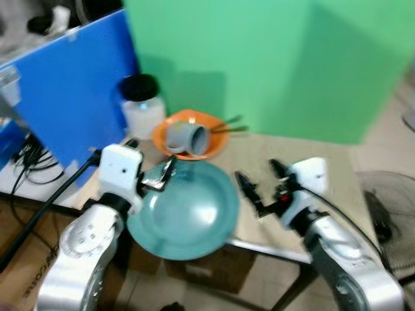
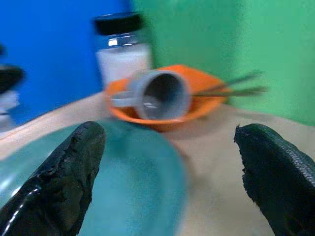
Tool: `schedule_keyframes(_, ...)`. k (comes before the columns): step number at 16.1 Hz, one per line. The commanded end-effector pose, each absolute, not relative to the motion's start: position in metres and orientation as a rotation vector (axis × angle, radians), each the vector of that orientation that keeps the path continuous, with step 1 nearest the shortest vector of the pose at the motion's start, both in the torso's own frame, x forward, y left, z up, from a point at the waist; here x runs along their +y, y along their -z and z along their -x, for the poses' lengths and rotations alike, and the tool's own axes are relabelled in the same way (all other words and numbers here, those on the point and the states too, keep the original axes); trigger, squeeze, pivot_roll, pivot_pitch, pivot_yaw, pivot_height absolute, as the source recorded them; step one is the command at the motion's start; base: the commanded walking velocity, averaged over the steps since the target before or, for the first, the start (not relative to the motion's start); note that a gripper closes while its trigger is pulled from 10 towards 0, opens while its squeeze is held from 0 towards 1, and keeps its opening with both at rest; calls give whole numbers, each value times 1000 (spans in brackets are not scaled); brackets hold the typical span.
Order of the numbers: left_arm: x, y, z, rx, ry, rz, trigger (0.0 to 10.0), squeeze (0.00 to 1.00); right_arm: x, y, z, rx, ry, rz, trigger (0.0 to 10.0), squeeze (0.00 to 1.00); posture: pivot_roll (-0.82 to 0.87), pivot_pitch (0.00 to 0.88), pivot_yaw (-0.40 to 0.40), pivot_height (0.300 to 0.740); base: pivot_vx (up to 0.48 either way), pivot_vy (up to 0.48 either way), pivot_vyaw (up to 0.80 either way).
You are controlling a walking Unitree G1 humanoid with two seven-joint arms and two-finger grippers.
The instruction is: Setting the table
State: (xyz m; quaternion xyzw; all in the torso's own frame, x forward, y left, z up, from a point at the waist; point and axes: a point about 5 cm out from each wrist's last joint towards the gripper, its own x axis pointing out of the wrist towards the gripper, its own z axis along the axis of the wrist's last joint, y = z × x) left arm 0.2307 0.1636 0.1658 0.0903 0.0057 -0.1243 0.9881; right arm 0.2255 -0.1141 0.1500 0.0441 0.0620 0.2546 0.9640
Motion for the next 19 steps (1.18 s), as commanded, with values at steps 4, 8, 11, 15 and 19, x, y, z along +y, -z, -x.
schedule_keyframes(4,167,-158,-230,74,251,-219,10000,0,-116,-145,-224,178,-547,-118,10000,0,165,0,26,740,0,0,0)
schedule_keyframes(8,201,-145,-236,198,156,-130,10000,1000,-117,-130,-231,325,-542,-257,10000,1000,154,0,32,740,0,0,0)
schedule_keyframes(11,223,-136,-238,280,183,-128,10000,1000,-116,-118,-250,450,-520,-336,10000,1000,144,0,36,740,0,0,0)
schedule_keyframes(15,235,-125,-226,389,285,-110,10000,0,-106,-112,-263,576,-545,-378,10000,0,146,0,27,740,0,0,0)
schedule_keyframes(19,237,-122,-222,390,299,9,10000,0,-99,-108,-260,648,-566,-415,10000,0,144,0,23,740,0,0,0)
